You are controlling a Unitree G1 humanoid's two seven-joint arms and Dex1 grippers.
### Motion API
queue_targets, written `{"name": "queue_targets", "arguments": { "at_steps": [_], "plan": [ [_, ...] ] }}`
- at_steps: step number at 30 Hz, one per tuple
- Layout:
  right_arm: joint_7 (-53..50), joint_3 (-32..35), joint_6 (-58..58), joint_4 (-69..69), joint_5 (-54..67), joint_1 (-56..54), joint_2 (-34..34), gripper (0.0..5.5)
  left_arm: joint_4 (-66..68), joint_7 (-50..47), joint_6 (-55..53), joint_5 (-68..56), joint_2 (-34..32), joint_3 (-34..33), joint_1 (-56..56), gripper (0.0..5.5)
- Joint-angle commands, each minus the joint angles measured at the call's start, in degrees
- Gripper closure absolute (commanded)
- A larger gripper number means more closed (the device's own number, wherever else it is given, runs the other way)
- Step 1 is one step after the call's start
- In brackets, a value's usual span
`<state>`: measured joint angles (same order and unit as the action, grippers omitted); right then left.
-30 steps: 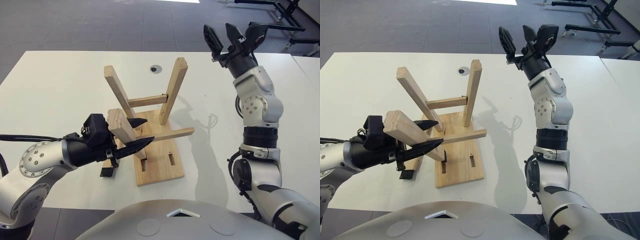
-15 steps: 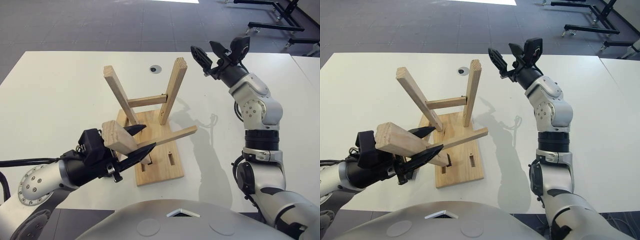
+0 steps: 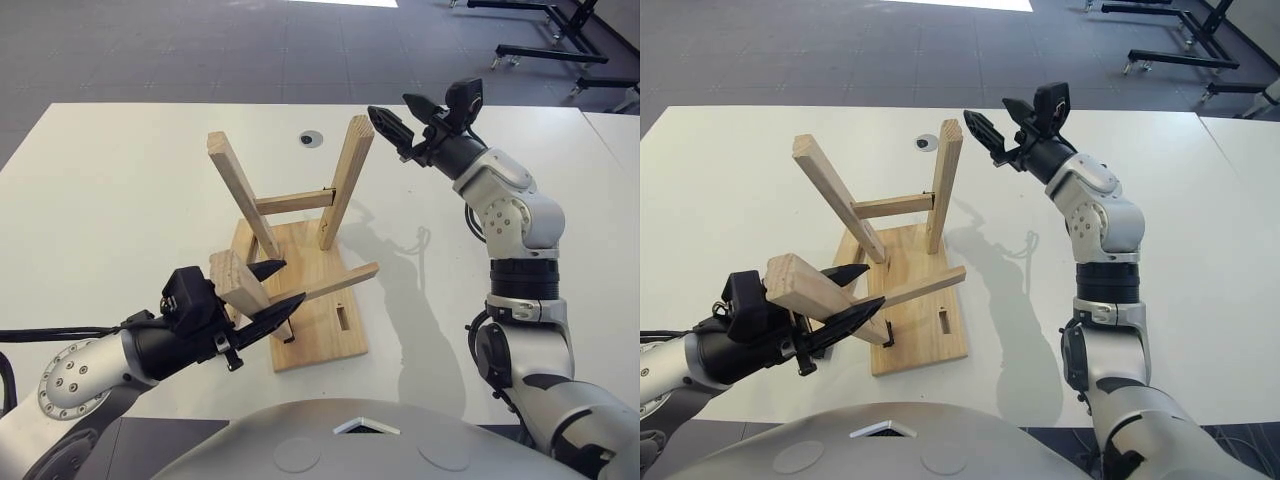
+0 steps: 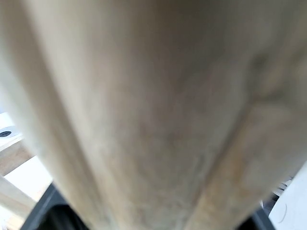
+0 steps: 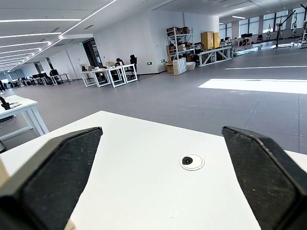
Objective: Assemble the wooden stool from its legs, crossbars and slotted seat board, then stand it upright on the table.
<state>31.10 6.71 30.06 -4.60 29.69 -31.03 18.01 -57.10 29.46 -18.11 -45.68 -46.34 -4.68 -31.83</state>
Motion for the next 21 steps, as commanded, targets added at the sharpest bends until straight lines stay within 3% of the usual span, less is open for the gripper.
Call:
{"name": "queue_targets", "arguments": {
  "at_steps": [1, 7, 17, 21],
  "plan": [
    [-0.17, -0.26, 1.26, 0.07, -0.16, -2.10, -0.05, 0.90, 6.02, 2.28, -1.14, 4.78, 0.28, 1.93, 0.81, 3.39],
    [-0.33, -0.67, 1.72, 0.86, 0.00, -2.64, -1.13, 0.90, 13.37, 5.19, -0.33, 9.37, 0.78, 5.22, 6.49, 3.39],
    [-0.40, -0.80, 1.21, 1.04, -0.27, -2.63, -1.80, 0.90, 17.26, 8.58, -0.92, 12.25, -0.38, 3.34, 10.02, 3.40],
    [-0.72, -0.64, 0.85, 0.78, -0.51, -2.61, -2.14, 0.90, 18.01, 9.59, -0.71, 14.01, -0.13, 5.96, 10.17, 3.40]
  ]
}}
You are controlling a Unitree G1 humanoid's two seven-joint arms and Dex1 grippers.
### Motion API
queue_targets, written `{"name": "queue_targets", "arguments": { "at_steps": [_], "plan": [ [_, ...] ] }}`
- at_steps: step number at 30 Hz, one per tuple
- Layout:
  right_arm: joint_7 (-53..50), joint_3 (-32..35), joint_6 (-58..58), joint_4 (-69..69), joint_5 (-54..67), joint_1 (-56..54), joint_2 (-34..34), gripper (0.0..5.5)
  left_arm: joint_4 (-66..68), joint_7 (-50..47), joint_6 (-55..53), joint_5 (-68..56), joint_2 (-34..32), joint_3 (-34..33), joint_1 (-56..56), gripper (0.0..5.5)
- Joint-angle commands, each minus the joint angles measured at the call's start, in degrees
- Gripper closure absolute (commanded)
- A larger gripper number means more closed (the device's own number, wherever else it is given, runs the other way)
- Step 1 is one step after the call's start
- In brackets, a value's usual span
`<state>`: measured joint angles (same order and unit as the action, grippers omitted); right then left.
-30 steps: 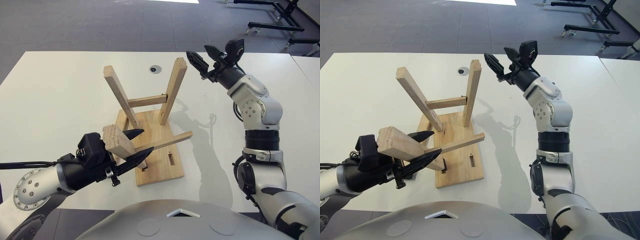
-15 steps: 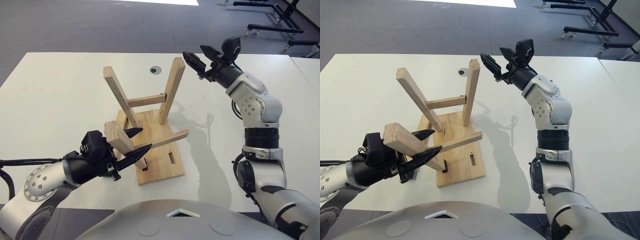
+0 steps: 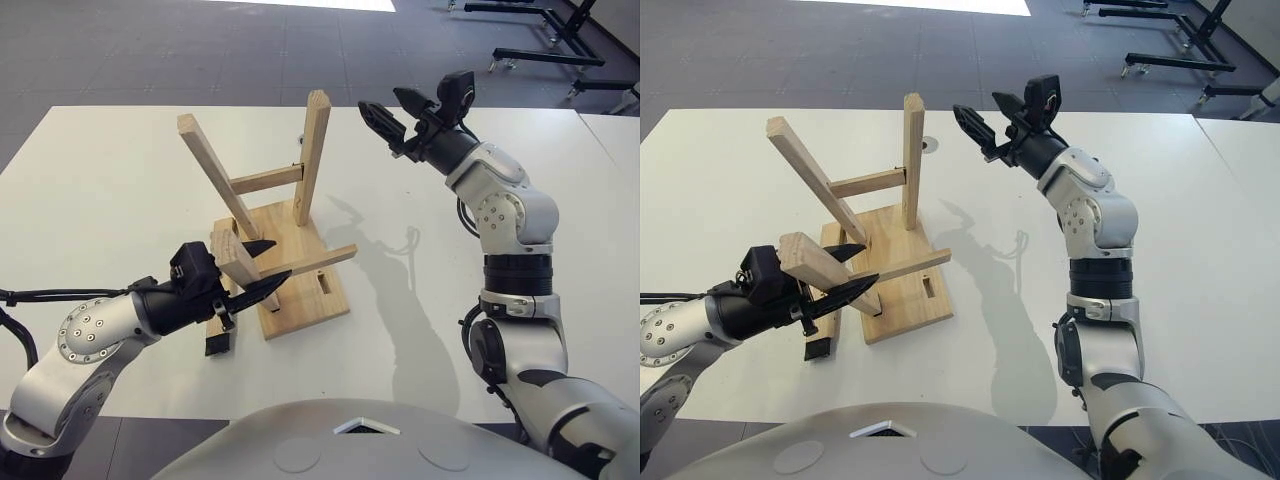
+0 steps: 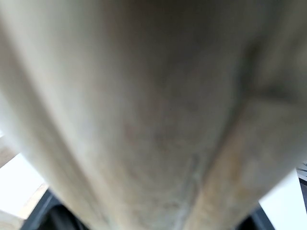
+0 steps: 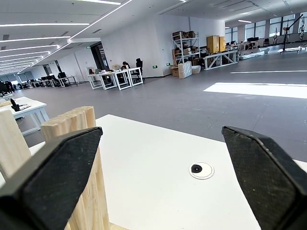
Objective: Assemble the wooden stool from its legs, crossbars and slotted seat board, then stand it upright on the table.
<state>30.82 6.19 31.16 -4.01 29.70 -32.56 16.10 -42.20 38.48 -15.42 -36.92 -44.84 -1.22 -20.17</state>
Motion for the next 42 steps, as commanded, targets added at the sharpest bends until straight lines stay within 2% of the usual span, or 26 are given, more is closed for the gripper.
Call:
{"name": "queue_targets", "arguments": {
  "at_steps": [1, 7, 20, 21, 27, 34, 42],
  "plan": [
    [-0.55, -0.10, -0.37, 0.06, -0.64, -1.10, -0.35, 0.90, 3.41, 0.68, -2.78, 6.23, -1.26, 3.49, -1.56, 3.40],
    [-1.39, 0.71, -1.53, -0.68, -1.17, -1.51, -0.76, 0.90, 5.33, 1.97, 6.08, 14.45, 0.08, 6.75, -2.72, 3.40],
    [-3.54, 1.47, -4.63, -1.53, -1.25, -1.25, -1.91, 0.90, 12.02, 4.72, 10.82, 18.66, -3.15, 2.45, 2.35, 3.40],
    [-3.69, 1.61, -4.95, -1.62, -1.25, -1.24, -1.95, 0.90, 12.11, 4.78, 11.06, 18.77, -3.17, 2.15, 3.05, 3.03],
    [-4.71, 2.18, -6.74, -2.12, -1.46, -0.96, -2.36, 0.90, 13.33, 6.33, 13.37, 20.56, -2.52, 0.74, 5.59, 2.05],
    [-5.29, 2.80, -8.18, -2.33, -1.75, -0.28, -2.86, 0.90, 11.50, 7.15, 14.49, 19.29, -2.20, -4.20, 3.63, 2.05],
    [-5.82, 4.14, -9.58, -2.52, -2.02, 0.20, -2.79, 0.90, 5.35, 8.16, 13.86, 17.21, -0.55, -8.90, -6.93, 2.05]
  ]
}}
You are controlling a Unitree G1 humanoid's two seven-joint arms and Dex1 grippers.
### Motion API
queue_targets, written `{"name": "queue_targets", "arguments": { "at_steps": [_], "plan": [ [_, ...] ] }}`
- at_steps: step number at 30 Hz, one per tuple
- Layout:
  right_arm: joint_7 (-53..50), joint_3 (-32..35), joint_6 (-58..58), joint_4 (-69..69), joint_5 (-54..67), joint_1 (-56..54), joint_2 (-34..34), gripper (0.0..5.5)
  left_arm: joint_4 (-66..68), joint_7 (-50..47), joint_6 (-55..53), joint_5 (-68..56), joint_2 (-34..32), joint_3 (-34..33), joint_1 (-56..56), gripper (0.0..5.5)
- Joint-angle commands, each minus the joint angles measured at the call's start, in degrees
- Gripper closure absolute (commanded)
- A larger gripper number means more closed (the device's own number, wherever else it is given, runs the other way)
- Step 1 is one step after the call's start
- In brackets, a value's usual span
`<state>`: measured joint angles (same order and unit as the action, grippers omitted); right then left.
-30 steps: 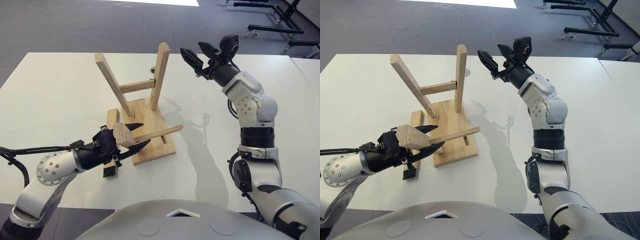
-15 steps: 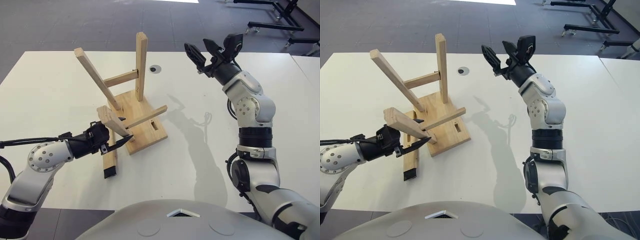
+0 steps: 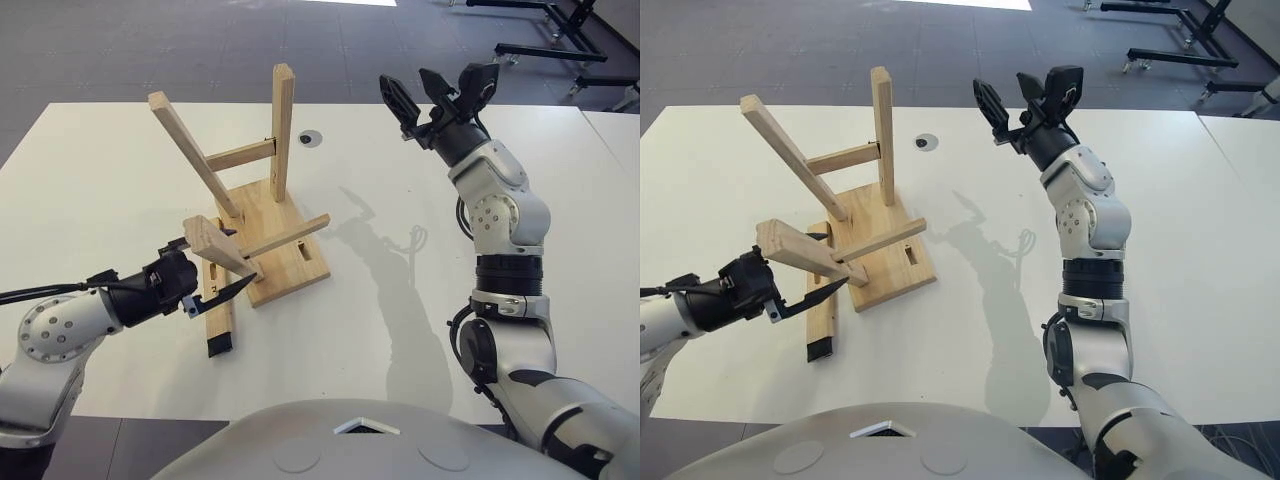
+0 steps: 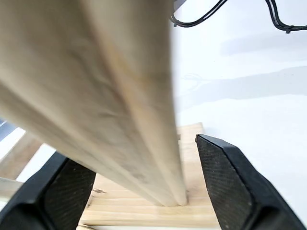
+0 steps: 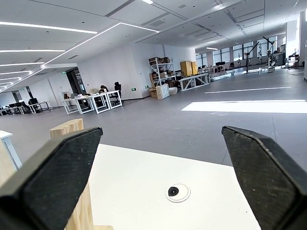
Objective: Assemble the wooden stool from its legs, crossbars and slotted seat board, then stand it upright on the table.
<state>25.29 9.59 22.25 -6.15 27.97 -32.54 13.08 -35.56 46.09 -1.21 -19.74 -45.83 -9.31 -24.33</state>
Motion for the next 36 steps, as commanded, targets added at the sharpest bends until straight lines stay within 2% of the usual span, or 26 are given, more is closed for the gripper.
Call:
{"name": "queue_targets", "arguments": {
  "at_steps": [1, 8, 12, 18, 22, 27, 30, 36],
  "plan": [
    [-0.30, 0.85, -0.82, -0.51, -0.29, 0.13, 0.23, 0.90, -1.79, 0.75, -0.47, -0.16, 0.65, -0.92, -3.65, 2.05],
    [-1.12, 1.31, -1.80, -0.22, -0.36, 1.02, -0.41, 0.90, -2.05, 0.80, -1.27, -0.04, 1.77, -4.66, -10.37, 2.05],
    [-1.72, 1.29, -2.01, 0.48, -0.30, 2.24, -0.95, 0.90, 0.49, -3.81, -3.74, 3.11, 4.32, -5.24, -10.12, 2.05],
    [-2.71, 1.36, -2.35, 1.90, -0.32, 3.85, -1.46, 0.90, -2.03, -19.95, -22.10, 7.80, 14.13, 3.54, -6.23, 2.05],
    [-2.92, 1.24, -2.46, 2.56, -0.46, 4.48, -1.53, 0.90, -6.13, -28.12, -35.04, 12.62, 17.69, 9.55, -3.99, 2.05],
    [-3.27, 1.63, -2.72, 3.40, -0.55, 5.46, -1.50, 0.90, -10.74, -34.60, -47.19, 16.60, 19.69, 10.76, -1.14, 2.05],
    [-3.54, 1.89, -2.90, 3.70, -0.59, 6.13, -1.49, 0.90, -12.63, -37.45, -49.68, 18.26, 21.48, 10.54, 0.91, 2.05],
    [-4.91, 2.84, -1.91, 4.93, 0.41, 6.68, -1.75, 0.90, -12.20, -37.90, -55.10, 17.47, 23.66, 9.10, -1.76, 2.05]
  ]
}}
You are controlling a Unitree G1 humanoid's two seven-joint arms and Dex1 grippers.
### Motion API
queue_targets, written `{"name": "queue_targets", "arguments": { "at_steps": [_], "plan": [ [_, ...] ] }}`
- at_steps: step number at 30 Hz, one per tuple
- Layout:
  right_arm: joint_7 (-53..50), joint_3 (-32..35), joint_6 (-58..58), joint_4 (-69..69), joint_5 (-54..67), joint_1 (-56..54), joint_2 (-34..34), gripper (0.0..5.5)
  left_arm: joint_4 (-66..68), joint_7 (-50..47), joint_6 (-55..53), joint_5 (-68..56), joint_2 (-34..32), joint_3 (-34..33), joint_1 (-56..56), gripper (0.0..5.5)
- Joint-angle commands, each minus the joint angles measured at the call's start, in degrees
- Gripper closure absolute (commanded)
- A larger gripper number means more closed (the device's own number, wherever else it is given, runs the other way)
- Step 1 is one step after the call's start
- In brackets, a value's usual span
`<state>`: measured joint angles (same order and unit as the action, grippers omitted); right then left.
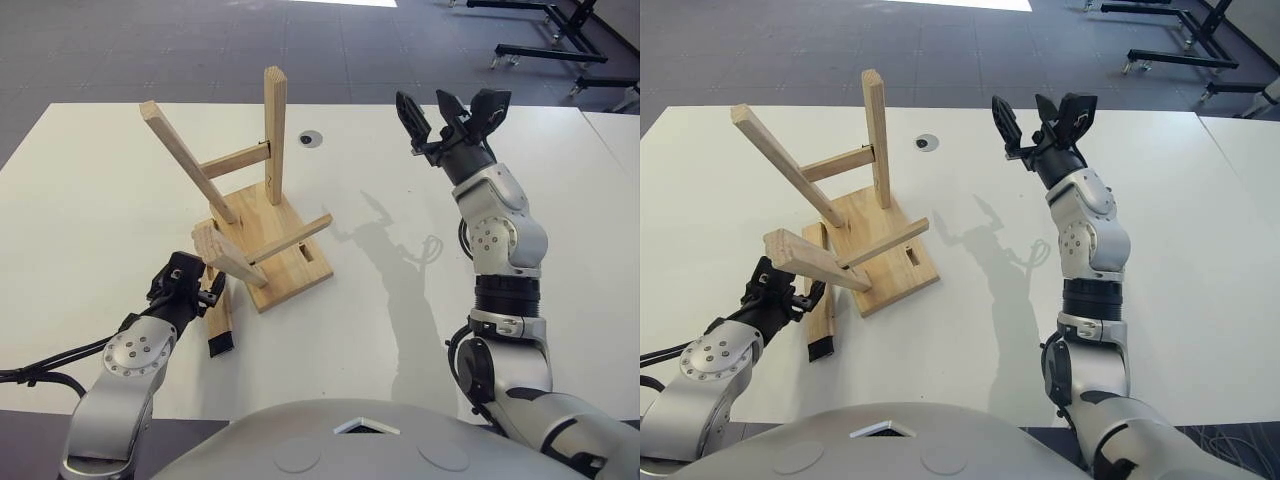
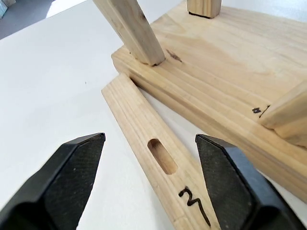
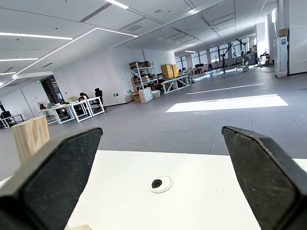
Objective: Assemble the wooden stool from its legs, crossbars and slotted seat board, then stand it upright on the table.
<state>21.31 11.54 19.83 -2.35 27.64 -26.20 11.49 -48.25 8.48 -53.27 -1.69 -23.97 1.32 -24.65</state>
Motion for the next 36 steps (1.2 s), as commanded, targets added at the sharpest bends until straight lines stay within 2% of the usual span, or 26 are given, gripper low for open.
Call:
{"name": "queue_targets", "arguments": {
  "at_steps": [1, 5, 16, 20, 26, 36],
  "plan": [
    [-1.09, 1.04, 0.69, 1.35, 0.96, 0.32, -0.20, 0.90, 0.96, -0.06, -3.48, -1.11, 2.50, -1.77, -1.75, 2.05],
    [-1.73, 0.97, 1.15, 2.25, 1.47, 0.31, -0.35, 0.90, 1.45, 1.25, -5.71, -2.88, 3.65, -2.13, -3.35, 2.05],
    [-2.86, 0.62, 1.21, 4.42, 2.08, 2.38, -1.03, 0.90, -0.17, 4.00, -6.70, -3.59, 0.16, -1.95, -2.00, 2.05],
    [-3.07, 0.57, 1.13, 5.14, 1.99, 3.49, -1.28, 0.90, -1.90, 2.58, -8.64, -4.24, 2.79, -3.35, -0.93, 2.05],
    [-3.63, 0.29, 1.31, 6.15, 2.00, 4.63, -1.67, 0.90, -5.92, -0.59, -16.88, -7.74, 13.09, -7.10, 3.16, 2.05],
    [-4.43, 1.37, 1.53, 5.88, 2.83, 3.97, -1.05, 0.90, -5.20, -1.52, -22.38, -7.20, 10.60, -6.16, 0.92, 2.05]
  ]
}}
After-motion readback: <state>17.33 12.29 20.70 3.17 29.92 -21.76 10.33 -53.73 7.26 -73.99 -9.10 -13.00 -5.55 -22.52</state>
